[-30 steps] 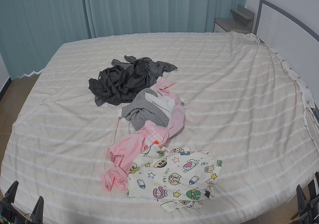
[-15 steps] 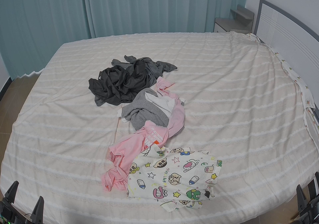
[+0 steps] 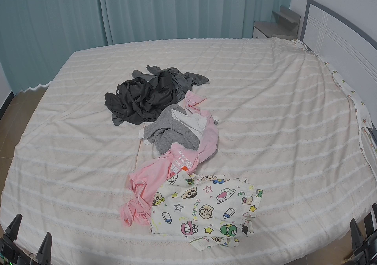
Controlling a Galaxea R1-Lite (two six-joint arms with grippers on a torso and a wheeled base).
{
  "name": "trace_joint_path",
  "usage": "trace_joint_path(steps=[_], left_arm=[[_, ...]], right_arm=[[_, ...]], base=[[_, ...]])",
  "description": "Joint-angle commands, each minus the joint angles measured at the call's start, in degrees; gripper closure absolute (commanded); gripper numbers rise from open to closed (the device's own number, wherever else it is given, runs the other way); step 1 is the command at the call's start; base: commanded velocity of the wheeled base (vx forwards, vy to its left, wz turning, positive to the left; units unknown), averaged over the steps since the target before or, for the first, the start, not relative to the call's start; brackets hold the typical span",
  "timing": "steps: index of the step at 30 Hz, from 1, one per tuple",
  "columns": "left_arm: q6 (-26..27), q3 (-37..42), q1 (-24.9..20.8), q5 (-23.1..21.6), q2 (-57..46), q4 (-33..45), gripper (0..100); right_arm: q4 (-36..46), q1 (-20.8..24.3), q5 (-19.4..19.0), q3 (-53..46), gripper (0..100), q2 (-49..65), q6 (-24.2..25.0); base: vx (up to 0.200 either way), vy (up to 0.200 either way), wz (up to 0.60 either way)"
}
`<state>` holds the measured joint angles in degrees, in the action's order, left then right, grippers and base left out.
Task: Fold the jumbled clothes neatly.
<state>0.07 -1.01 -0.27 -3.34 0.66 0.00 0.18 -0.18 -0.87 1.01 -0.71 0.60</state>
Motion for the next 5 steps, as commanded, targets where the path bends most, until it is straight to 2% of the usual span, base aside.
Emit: trace_joint_path(steps=[1, 5], left_arm=[[0.01, 0.84, 0.0, 0.0, -0.31, 0.0, 0], [0.01, 0.84, 0.0, 0.0, -0.31, 0.0, 0]], right_arm=[[-0.01, 0.01, -0.01, -0.84, 0, 0.71, 0.02], [0.08, 0.01, -0.01, -0.84, 0, 0.71, 0.02]], base=[[0.0, 0.0, 0.0], [0.0, 0.0, 0.0]])
